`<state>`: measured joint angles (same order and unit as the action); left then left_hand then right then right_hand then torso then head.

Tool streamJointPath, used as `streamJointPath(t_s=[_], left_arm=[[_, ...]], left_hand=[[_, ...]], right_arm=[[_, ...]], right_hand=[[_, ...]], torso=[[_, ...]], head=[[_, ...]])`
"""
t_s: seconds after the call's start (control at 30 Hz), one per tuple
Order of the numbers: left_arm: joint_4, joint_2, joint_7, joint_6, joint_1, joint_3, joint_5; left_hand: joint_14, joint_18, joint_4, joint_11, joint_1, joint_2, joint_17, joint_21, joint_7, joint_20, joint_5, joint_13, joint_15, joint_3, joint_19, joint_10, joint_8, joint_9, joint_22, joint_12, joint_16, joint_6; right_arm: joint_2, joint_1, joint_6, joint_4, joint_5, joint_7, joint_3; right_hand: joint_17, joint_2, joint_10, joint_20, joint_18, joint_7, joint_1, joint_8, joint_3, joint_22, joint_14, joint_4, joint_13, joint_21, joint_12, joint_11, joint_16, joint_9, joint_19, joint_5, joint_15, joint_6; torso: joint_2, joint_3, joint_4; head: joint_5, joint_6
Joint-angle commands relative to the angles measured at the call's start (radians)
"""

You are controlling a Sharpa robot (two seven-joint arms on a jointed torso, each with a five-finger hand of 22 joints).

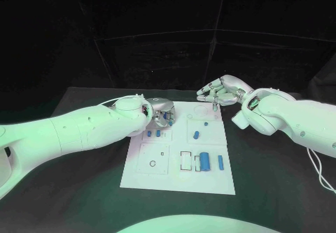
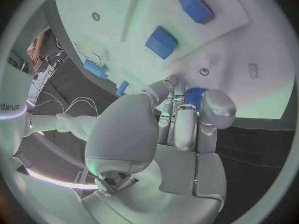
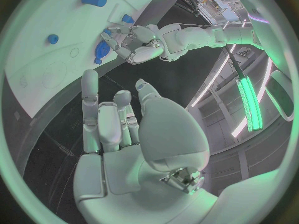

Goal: Assemble the parts on the task board

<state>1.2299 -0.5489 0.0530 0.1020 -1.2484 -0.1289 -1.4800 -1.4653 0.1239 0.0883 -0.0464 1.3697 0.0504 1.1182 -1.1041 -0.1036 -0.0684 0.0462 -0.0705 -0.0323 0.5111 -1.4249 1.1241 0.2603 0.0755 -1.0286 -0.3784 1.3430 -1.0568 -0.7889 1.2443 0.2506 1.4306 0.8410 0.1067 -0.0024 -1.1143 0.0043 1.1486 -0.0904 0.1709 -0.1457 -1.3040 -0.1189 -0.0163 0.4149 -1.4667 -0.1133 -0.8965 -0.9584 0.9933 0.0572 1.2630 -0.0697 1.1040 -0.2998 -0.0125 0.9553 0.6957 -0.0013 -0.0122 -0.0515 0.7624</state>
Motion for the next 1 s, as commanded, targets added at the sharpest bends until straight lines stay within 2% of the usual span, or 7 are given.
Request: streamJointPath(t_s=[0.03,0.17,0.2,0.43,0.53,0.8,1.0], left_arm=[[0.015,-0.011,-0.021,0.056,-0.001,0.001,0.033],[0.039,-0.034,-0.021,0.078,-0.001,0.005,0.049],[0.048,-0.043,-0.020,0.084,-0.001,0.010,0.051],[0.094,-0.093,-0.012,0.099,-0.002,0.041,0.056],[0.113,-0.117,-0.007,0.096,-0.002,0.050,0.058],[0.141,-0.172,0.010,0.033,-0.002,0.057,0.074],[0.135,-0.184,0.006,-0.013,-0.002,0.057,0.086]], left_hand=[[-0.022,-0.014,0.001,-0.002,-0.013,0.004,-0.001,-0.009,-0.014,0.004,0.003,0.001,-0.002,0.008,-0.002,0.006,-0.007,0.000,-0.005,0.007,0.007,-0.019],[-0.023,-0.015,0.000,-0.003,-0.026,0.012,-0.003,-0.014,-0.015,0.003,0.003,0.000,-0.001,0.007,-0.003,0.008,-0.011,0.000,-0.011,0.013,0.007,-0.021],[-0.022,-0.015,0.000,-0.003,-0.028,0.013,-0.004,-0.015,-0.015,0.003,0.003,0.000,-0.001,0.006,-0.003,0.009,-0.011,0.000,-0.013,0.014,0.007,-0.021],[-0.022,-0.015,0.000,-0.003,-0.035,0.018,-0.007,-0.017,-0.015,0.002,0.003,0.000,-0.001,0.005,-0.004,0.011,-0.014,0.000,-0.015,0.018,0.006,-0.023],[-0.022,-0.015,0.001,-0.003,-0.037,0.020,-0.008,-0.016,-0.015,0.002,0.003,0.000,-0.001,0.005,-0.004,0.011,-0.015,0.000,-0.014,0.019,0.005,-0.023],[-0.021,-0.015,-0.002,-0.004,-0.051,0.030,-0.012,-0.017,-0.014,0.002,0.003,-0.001,0.000,-0.001,-0.003,0.014,-0.020,0.000,-0.015,0.026,0.004,-0.025],[-0.021,-0.014,-0.002,-0.003,-0.058,0.037,-0.015,-0.014,-0.013,0.001,0.003,-0.001,0.000,-0.006,-0.002,0.014,-0.023,-0.001,-0.013,0.030,0.003,-0.025]], right_arm=[[-0.002,0.002,-0.004,0.000,0.001,0.009,0.001],[-0.004,0.002,-0.004,0.000,0.001,0.008,0.001],[-0.004,0.002,-0.004,0.000,0.001,0.008,0.001],[-0.005,0.002,-0.004,-0.003,0.001,0.008,0.001],[-0.004,0.002,-0.004,-0.004,0.001,0.008,0.001],[-0.004,0.002,-0.006,-0.007,0.001,0.008,0.000],[-0.001,0.002,-0.007,-0.008,0.001,0.008,0.000]], right_hand=[[0.001,0.009,-0.004,0.002,0.014,-0.003,-0.001,-0.006,0.000,-0.002,-0.008,-0.005,0.001,0.005,-0.004,0.002,-0.006,0.001,-0.008,-0.006,-0.006,-0.006],[0.002,0.009,-0.004,0.002,0.014,-0.003,-0.001,-0.006,-0.001,-0.002,-0.007,-0.005,0.002,0.005,-0.005,0.002,-0.007,0.001,-0.008,-0.006,-0.006,-0.006],[0.002,0.009,-0.004,0.002,0.014,-0.003,-0.001,-0.006,-0.001,-0.002,-0.007,-0.005,0.002,0.005,-0.005,0.002,-0.007,0.001,-0.008,-0.006,-0.006,-0.006],[0.002,0.009,-0.004,0.002,0.014,-0.003,-0.001,-0.006,-0.001,-0.002,-0.007,-0.005,0.002,0.005,-0.005,0.002,-0.007,0.001,-0.008,-0.006,-0.006,-0.006],[0.002,0.009,-0.004,0.002,0.014,-0.003,-0.001,-0.006,-0.001,-0.002,-0.007,-0.005,0.002,0.005,-0.005,0.002,-0.007,0.001,-0.008,-0.006,-0.006,-0.006],[0.002,0.009,-0.004,0.002,0.014,-0.003,-0.001,-0.006,-0.001,-0.002,-0.007,-0.005,0.002,0.005,-0.005,0.002,-0.007,0.001,-0.008,-0.006,-0.006,-0.006],[0.002,0.009,-0.004,0.002,0.014,-0.003,-0.001,-0.006,-0.001,-0.002,-0.007,-0.005,0.002,0.005,-0.005,0.002,-0.007,0.001,-0.008,-0.006,-0.006,-0.006]], torso=[[-0.001,0.0003,-0.0031],[-0.001,-0.0003,-0.0015],[-0.001,-0.0011,-0.0018],[-0.001,-0.0004,-0.0033],[0.000,-0.0004,-0.0026],[0.000,0.0002,-0.0007],[0.001,0.0000,0.0002]], head=[[0.004,-0.004],[0.002,-0.004],[0.001,-0.005],[-0.001,-0.006],[-0.003,-0.008],[-0.006,-0.005],[-0.010,-0.006]])
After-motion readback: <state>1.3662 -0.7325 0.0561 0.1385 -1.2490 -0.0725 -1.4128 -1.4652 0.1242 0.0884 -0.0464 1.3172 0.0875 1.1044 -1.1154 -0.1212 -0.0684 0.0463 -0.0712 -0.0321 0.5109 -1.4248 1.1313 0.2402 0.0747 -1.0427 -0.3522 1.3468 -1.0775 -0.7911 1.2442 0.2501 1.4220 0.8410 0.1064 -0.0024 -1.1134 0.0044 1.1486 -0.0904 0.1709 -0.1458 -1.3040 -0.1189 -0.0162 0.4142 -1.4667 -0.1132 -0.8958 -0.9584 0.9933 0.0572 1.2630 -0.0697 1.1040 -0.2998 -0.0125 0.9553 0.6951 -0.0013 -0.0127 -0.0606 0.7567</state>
